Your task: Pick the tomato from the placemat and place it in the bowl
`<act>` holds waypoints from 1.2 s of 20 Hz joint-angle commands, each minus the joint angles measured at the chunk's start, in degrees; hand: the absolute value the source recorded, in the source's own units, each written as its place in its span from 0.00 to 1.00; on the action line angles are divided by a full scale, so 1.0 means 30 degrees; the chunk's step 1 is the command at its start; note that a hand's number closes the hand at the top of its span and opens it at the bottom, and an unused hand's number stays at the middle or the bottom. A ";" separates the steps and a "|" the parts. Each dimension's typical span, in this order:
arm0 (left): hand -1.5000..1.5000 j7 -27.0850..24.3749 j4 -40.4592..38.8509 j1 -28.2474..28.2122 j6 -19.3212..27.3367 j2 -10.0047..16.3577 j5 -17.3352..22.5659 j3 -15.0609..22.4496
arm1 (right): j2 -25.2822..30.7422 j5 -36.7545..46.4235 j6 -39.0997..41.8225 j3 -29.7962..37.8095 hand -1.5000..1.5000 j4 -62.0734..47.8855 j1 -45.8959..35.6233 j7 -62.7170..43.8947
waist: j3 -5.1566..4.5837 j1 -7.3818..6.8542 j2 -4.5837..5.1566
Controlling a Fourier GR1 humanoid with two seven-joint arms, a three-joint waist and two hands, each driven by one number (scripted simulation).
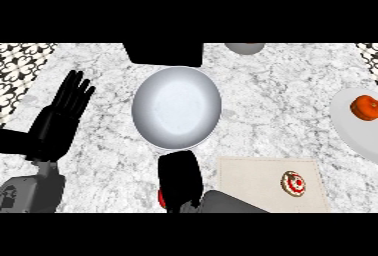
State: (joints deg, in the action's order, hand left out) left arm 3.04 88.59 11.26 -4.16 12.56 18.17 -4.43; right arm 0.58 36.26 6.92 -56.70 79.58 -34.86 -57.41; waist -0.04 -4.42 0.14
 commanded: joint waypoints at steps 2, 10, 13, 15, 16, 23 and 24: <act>0.50 0.0025 0.0160 -0.0378 -0.0407 0.0132 0.0336 -0.0151 | -0.0184 0.0107 -0.2920 -0.1936 1.00 0.1205 -0.2809 -0.4537 | -0.0018 -0.0012 -0.0140; 0.50 -0.0004 0.0198 -0.0529 0.0030 0.0135 0.0123 -0.0434 | -0.0177 0.2411 -0.2296 -0.0292 1.00 0.2336 -0.6609 -0.8824 | -0.0038 0.0753 -0.0369; 0.50 0.0107 0.0078 -0.0510 0.0305 0.0167 0.0065 -0.0634 | -0.0174 0.2746 -0.0957 0.1618 1.00 0.1713 -0.8413 -0.9188 | -0.0041 0.0991 -0.0363; 0.50 0.0128 -0.0330 -0.0233 0.0418 0.0021 -0.0263 -0.0339 | -0.0173 0.3027 -0.1038 0.1797 1.00 0.1531 -0.8453 -0.9246 | -0.0036 0.1257 -0.0315; 0.50 0.0402 0.0682 -0.0817 0.0262 -0.0087 0.0254 -0.0368 | -0.0173 0.3120 -0.1056 0.2233 1.00 0.1858 -0.8441 -0.9251 | -0.0024 0.1077 -0.0456; 0.50 -0.0361 0.0551 -0.1128 0.0361 -0.0098 -0.0233 -0.0510 | -0.0173 0.4678 -0.2637 0.4628 1.00 -0.0364 -0.9030 -0.8298 | -0.0003 0.1123 -0.0128; 0.50 0.0677 0.0368 -0.0516 -0.0314 0.0968 0.0919 -0.1522 | -0.0174 0.4986 -0.2447 0.5519 1.00 -0.0600 -0.9033 -0.7748 | 0.0003 0.1264 -0.0118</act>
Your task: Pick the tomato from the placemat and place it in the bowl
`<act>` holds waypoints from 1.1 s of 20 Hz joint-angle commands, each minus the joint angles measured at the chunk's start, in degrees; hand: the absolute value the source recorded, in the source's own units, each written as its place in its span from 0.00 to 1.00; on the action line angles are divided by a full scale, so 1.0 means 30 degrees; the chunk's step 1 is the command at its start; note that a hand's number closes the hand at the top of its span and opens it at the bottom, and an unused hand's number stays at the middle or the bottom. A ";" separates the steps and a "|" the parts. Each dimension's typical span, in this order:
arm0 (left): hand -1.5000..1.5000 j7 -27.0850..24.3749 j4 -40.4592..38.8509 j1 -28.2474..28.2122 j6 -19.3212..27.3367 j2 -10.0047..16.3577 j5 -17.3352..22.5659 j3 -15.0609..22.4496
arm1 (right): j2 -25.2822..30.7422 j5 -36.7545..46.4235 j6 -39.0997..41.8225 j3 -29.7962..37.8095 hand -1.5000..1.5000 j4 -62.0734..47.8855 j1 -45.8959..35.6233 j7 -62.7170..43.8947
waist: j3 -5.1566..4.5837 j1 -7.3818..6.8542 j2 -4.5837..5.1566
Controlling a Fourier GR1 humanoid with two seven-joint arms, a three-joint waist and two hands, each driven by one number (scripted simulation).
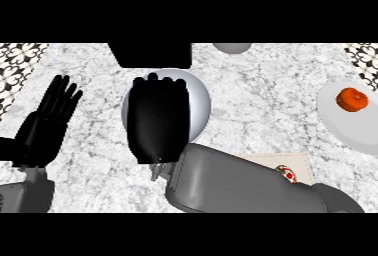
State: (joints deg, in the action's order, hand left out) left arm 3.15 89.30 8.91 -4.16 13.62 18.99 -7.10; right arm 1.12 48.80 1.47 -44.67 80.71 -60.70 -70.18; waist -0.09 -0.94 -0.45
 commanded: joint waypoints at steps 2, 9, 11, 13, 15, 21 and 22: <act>0.50 -0.0801 -0.0205 -0.0342 0.0169 -0.0409 -0.0524 0.0191 | -0.0355 0.1354 -0.1431 0.1957 1.00 -0.1301 0.0184 -0.2597 | 0.0019 0.0202 0.0139; 0.50 -0.0096 0.0659 -0.0060 0.0205 -0.0363 -0.0338 0.0234 | -0.0356 0.1695 -0.4356 0.5059 1.00 -0.5330 0.0143 0.2000 | 0.0025 -0.0102 0.0249; 0.50 0.0590 0.1237 -0.0131 0.0319 -0.0330 -0.0108 0.0187 | -0.0361 0.1463 -0.4561 0.5571 1.00 -0.6064 -0.0065 0.2657 | 0.0028 -0.0091 0.0209; 0.50 -0.0275 0.0449 -0.0287 0.0030 -0.0400 -0.0467 0.0238 | -0.0364 0.1699 -0.5473 0.5936 1.00 -0.8248 0.0742 0.4183 | 0.0023 -0.0063 0.0265; 0.50 0.0043 -0.0421 0.1215 -0.0223 -0.0083 -0.0249 0.0100 | -0.0366 0.0743 -0.6684 0.5987 1.00 -1.1071 -0.0732 0.4748 | 0.0011 -0.0424 0.0418; 0.50 0.1022 0.0776 0.0851 0.0158 -0.0151 -0.0248 0.0299 | -0.0371 -0.1609 -0.7328 0.8236 1.00 -1.4812 -0.0596 0.6382 | 0.0035 -0.0763 0.0440; 0.50 0.1293 0.1084 0.1111 0.0500 -0.0311 -0.0327 0.0425 | -0.0371 -0.2080 -0.7390 0.9006 1.00 -1.5024 0.0149 0.7221 | 0.0047 -0.0600 0.0441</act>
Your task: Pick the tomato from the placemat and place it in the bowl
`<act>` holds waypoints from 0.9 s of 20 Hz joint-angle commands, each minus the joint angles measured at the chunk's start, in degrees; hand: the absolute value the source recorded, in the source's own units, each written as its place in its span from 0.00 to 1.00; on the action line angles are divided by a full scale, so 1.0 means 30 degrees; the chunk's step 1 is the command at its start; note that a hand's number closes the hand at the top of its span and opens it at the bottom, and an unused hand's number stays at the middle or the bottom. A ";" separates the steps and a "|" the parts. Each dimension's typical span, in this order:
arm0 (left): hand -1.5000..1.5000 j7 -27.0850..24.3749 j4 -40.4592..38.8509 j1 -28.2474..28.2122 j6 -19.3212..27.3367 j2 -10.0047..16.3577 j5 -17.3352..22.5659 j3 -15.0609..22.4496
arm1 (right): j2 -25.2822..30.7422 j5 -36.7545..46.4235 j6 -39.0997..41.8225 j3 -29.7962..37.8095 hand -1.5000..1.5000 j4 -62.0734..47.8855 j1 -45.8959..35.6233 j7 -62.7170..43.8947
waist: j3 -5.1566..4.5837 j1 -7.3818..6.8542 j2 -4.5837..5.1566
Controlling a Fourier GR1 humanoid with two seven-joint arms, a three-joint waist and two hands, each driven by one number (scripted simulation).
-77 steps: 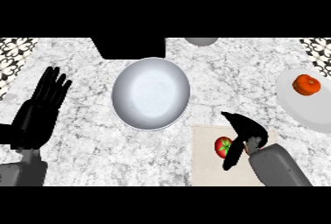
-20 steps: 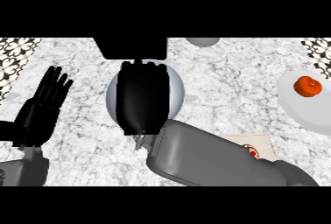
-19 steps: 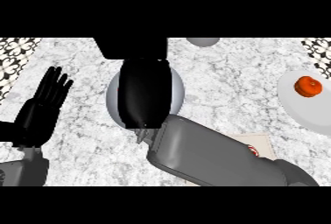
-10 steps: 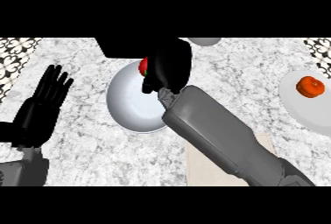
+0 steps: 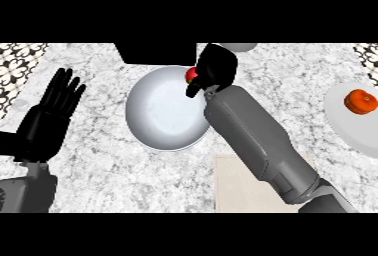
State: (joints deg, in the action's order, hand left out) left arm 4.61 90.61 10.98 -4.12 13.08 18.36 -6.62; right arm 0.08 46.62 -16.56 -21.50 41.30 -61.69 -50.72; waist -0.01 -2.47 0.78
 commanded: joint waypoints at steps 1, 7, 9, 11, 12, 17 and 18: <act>0.50 -0.0308 -0.0177 -0.0286 0.0075 -0.0556 -0.0329 0.0488 | -0.0025 -0.1875 -0.1144 0.2009 1.00 -0.2745 -0.0145 0.1397 | 0.0005 -0.0126 0.0100; 0.50 -0.0245 0.0203 -0.0386 -0.0138 -0.0173 -0.0232 0.0163 | 0.0145 -0.4311 -0.1561 0.3550 0.00 -0.3998 -0.0476 0.7453 | 0.0022 -0.0119 0.0082; 0.50 0.0058 -0.0626 0.0841 0.0078 -0.0278 -0.0127 0.0086 | -0.0024 -0.5341 -0.3041 0.3183 0.00 -0.3789 0.0107 0.8662 | 0.0023 -0.0236 0.0160; 0.50 -0.0383 0.0207 -0.0409 0.0321 -0.0700 -0.0489 0.0400 | -0.0025 -0.5881 -0.4492 0.4266 0.00 -0.2884 0.0242 0.9591 | 0.0032 -0.0079 0.0016; 0.50 -0.0208 -0.0034 -0.0130 0.0297 -0.0803 -0.0602 0.0688 | -0.0025 -0.6726 -0.6011 0.3664 0.00 -0.2019 0.1179 0.9937 | 0.0039 -0.0285 0.0023; 0.50 -0.0996 -0.0376 -0.0252 0.0824 -0.1217 -0.1129 0.0641 | -0.0026 -0.9401 -0.7400 0.6893 0.00 -0.0678 0.0576 1.2065 | 0.0033 0.0262 -0.0050; 0.50 -0.0021 0.0367 -0.0445 0.0364 -0.0357 -0.0327 -0.0042 | -0.0026 -0.9607 -0.8381 0.6292 0.00 -0.0123 0.1503 1.2218 | 0.0027 0.0264 -0.0194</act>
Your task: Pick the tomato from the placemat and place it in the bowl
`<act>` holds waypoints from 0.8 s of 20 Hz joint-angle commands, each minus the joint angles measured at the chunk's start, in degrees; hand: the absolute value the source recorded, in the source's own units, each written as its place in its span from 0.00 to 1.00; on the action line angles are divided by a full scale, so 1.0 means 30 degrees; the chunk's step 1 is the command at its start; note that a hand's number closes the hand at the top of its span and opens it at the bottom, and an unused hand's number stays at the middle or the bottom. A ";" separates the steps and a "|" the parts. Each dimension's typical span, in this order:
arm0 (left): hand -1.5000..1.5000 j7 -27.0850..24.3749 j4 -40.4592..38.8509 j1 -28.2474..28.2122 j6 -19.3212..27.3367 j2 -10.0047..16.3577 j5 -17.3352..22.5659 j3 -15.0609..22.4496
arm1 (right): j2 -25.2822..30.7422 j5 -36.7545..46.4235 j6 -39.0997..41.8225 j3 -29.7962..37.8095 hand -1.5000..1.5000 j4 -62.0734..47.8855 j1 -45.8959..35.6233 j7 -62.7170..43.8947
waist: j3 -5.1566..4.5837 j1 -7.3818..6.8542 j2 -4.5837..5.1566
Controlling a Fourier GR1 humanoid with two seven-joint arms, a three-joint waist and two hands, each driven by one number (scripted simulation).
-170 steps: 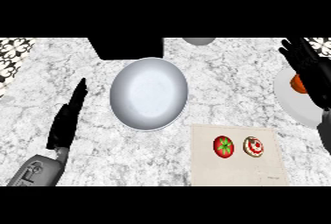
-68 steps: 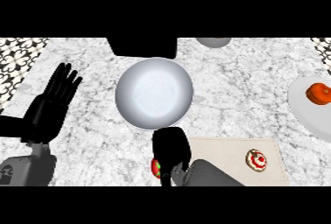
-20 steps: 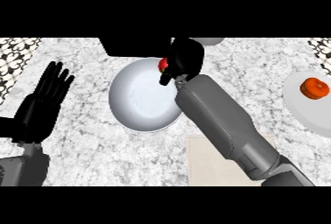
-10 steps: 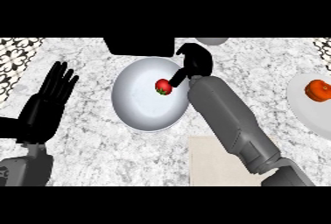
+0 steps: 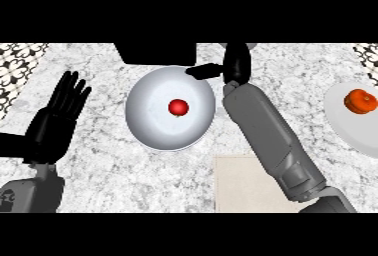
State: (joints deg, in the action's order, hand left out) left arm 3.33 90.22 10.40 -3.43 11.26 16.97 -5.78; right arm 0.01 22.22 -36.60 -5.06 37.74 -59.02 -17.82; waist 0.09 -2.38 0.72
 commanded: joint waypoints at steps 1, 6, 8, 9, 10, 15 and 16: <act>0.50 0.0206 0.0263 0.0032 -0.0218 0.0552 0.0201 -0.0529 | -0.0004 -0.1665 -0.2125 0.0648 0.00 0.0350 0.0591 0.1866 | -0.0019 0.0215 -0.0117; 0.50 0.0289 0.1000 -0.1316 -0.0169 0.0304 0.0230 -0.0623 | 0.1221 -0.1487 -0.0986 0.1463 0.00 0.3752 0.3300 0.1443 | -0.0030 0.0847 -0.0316; 0.50 0.1223 0.1421 -0.1255 -0.1143 0.1477 0.1540 -0.1677 | 0.2000 -0.2013 -0.0282 0.1699 0.00 0.5211 0.4918 0.1281 | -0.0030 0.0991 -0.0380; 0.50 0.0465 0.0241 -0.0594 -0.0081 0.0547 0.0283 -0.1036 | 0.1740 -0.2048 -0.0092 0.1263 0.00 0.6713 0.6331 0.1412 | -0.0033 0.1150 -0.0359; 0.50 0.0891 0.1956 -0.1926 0.0136 0.0100 0.0346 -0.0599 | 0.2980 -0.2102 0.0839 0.1398 0.00 0.7858 0.6260 0.0308 | -0.0032 0.1110 -0.0426; 0.50 -0.0101 0.0872 -0.1877 -0.0586 0.0725 0.0692 -0.1660 | 0.4792 -0.3293 0.3119 0.1273 0.00 1.3728 1.1697 0.0035 | -0.0041 0.1407 -0.0450; 0.50 -0.0422 0.0109 -0.1463 -0.0306 0.0522 -0.0068 -0.1279 | 0.4962 -0.3463 0.3802 0.1002 0.00 1.4848 1.2510 -0.0167 | -0.0042 0.1355 -0.0388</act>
State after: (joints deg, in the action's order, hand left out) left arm 3.61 92.33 6.01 -4.33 12.88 18.08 -9.50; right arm 11.32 13.94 -30.25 -1.41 70.54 -30.94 -16.71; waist -0.01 1.34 -0.47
